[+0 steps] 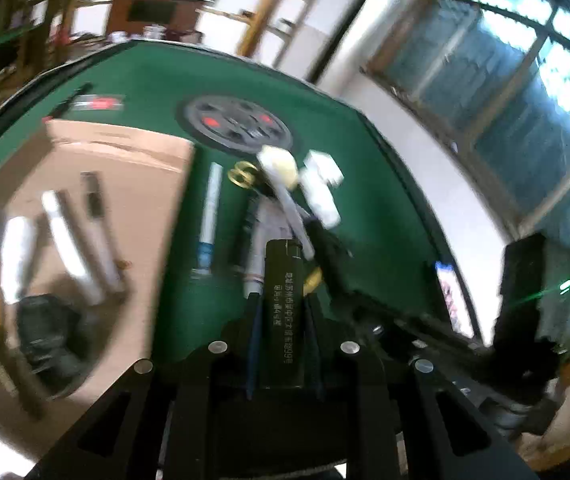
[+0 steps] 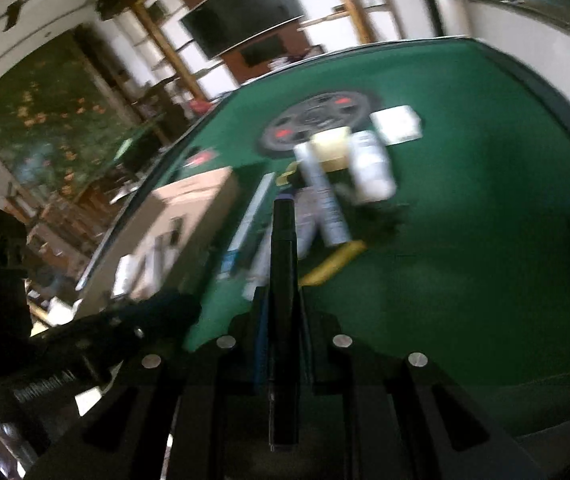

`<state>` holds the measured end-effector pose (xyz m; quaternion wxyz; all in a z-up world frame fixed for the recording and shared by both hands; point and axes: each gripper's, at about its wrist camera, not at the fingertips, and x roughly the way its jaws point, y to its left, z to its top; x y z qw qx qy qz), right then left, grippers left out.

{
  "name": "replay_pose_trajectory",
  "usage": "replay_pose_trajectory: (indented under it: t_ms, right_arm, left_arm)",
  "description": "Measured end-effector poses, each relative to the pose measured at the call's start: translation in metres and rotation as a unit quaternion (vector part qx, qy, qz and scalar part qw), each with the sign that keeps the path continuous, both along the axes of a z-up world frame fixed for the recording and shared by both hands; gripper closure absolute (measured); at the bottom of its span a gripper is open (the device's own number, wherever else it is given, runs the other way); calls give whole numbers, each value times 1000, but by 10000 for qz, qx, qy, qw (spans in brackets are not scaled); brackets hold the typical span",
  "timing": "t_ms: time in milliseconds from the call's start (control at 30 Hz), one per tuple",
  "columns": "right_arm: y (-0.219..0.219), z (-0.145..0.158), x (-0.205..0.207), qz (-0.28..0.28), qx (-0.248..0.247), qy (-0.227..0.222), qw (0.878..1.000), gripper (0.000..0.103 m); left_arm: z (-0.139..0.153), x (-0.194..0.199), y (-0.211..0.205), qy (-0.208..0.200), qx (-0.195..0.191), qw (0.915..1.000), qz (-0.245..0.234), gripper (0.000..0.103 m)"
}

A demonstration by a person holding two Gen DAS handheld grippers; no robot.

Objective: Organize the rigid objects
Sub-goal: 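Carry the dark markers over the cardboard box and open both grippers to drop them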

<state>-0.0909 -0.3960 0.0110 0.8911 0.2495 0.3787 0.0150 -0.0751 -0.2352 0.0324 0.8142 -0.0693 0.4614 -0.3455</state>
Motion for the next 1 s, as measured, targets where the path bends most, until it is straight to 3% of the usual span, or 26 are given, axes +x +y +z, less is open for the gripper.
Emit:
replay_pose_trajectory:
  t_ms: [233, 433, 633, 800, 1000]
  right_arm:
    - [53, 20, 42, 792, 87, -146, 9967, 89]
    - [86, 27, 85, 1148, -39, -166, 9932, 89]
    - [104, 24, 148, 1445, -280, 36, 9891, 89]
    - [111, -6, 201, 1613, -503, 376, 9849, 89]
    - [105, -29, 212, 1597, -464, 560, 9845, 89]
  left_arm:
    - [25, 26, 99, -157, -373, 9912, 1262, 83]
    - [13, 60, 158, -158, -196, 9784, 2053, 83]
    - [-7, 110, 161, 254, 17, 9785, 2046, 83]
    - [-26, 138, 149, 502, 294, 9779, 2006, 83]
    - [-42, 152, 133, 685, 642, 9753, 1998, 83]
